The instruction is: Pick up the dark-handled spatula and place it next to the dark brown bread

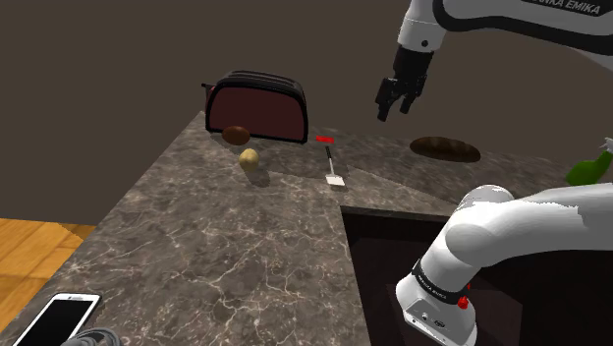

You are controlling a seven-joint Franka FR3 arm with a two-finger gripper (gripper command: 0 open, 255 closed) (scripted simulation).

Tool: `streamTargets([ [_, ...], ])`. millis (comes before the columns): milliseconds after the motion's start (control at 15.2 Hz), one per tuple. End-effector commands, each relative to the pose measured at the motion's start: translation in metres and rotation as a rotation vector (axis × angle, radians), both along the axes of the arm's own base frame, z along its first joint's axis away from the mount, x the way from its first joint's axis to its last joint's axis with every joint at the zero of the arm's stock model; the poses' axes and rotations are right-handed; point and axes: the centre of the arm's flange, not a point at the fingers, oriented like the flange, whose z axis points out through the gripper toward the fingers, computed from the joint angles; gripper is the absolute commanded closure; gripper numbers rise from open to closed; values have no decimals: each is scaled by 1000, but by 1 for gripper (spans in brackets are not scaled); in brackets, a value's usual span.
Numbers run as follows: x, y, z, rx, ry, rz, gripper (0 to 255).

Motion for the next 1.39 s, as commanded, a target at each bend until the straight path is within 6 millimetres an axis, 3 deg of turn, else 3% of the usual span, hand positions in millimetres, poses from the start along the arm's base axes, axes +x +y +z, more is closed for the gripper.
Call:
streamTargets([
  [0, 0, 0, 0, 0, 0, 0, 0],
  [660, 83, -32, -97, 35, -32, -249, 0],
  [1320, 160, -80, -193, 70, -63, -497, 0],
])
